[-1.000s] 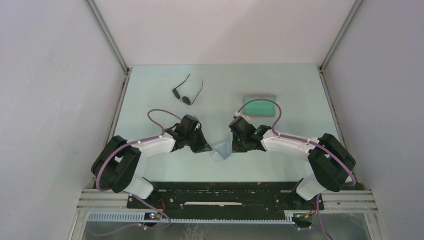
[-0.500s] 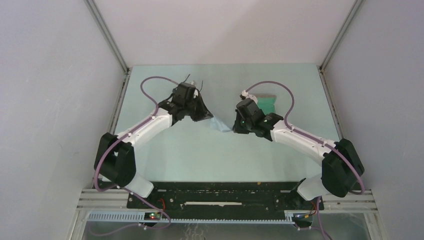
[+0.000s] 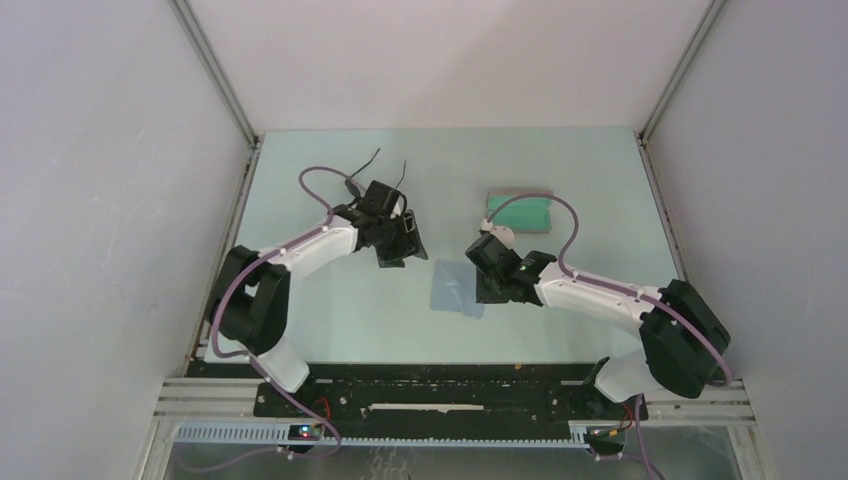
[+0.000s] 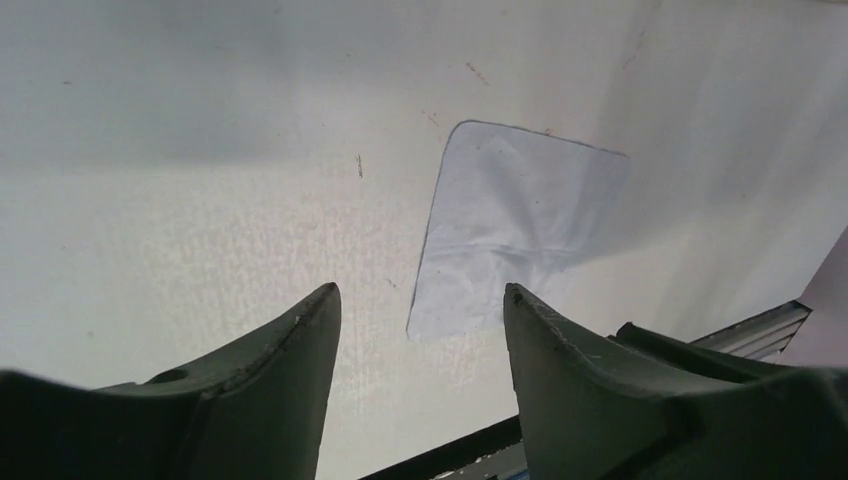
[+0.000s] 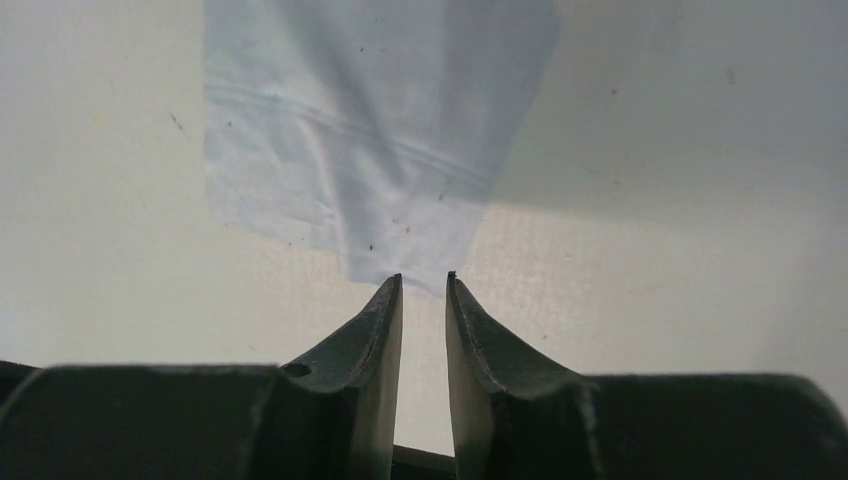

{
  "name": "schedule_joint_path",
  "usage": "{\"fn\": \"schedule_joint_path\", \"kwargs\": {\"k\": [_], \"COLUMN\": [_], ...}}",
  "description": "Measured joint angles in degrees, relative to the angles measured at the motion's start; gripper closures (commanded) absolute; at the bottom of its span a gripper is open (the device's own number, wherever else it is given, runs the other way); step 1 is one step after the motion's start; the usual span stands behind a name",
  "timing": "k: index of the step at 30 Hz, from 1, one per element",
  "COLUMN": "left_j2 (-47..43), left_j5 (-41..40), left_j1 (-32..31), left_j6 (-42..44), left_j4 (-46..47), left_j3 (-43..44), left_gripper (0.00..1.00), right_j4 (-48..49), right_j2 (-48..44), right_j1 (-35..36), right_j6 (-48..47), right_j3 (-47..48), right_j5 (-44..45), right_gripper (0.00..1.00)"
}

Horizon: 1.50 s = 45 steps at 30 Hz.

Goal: Organize the sunglasses
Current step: Open the glasses cleaning cloth at the center of the board.

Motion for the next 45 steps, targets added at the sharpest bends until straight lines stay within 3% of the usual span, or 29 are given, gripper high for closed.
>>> {"fn": "schedule_joint_path", "kwargs": {"k": [9,18,26,45], "left_j2": [-10.6,-6.0,-0.2,0.7], "left_j5": [-5.0,-8.1,-9.6,-11.0], "left_j1": [-3.8,-14.4,-14.6,-14.7], "left_j6": [0.2,-1.1,-2.7,-2.6], "left_j4": [-0.4,0.8,4.0,4.9], "left_j3": [-1.3,-5.6,-8.7,-8.7], "left_gripper": [0.36,0.44,0.46,0.46], "right_j4": [0.7,2.5,5.7,6.9], "right_j2": [-5.3,2.6,8.0,6.0], "right_j1": [-5.3,-1.6,-1.6,-6.1], "right_j6": [-1.0,-2.7,-2.8,-3.5], "right_j3": [0.0,-0.1,-0.9,-4.5], "right_j5": [0.0,-5.6,-9.6,-12.1], "right_gripper": [0.73,0.79,0.82,0.82]}}
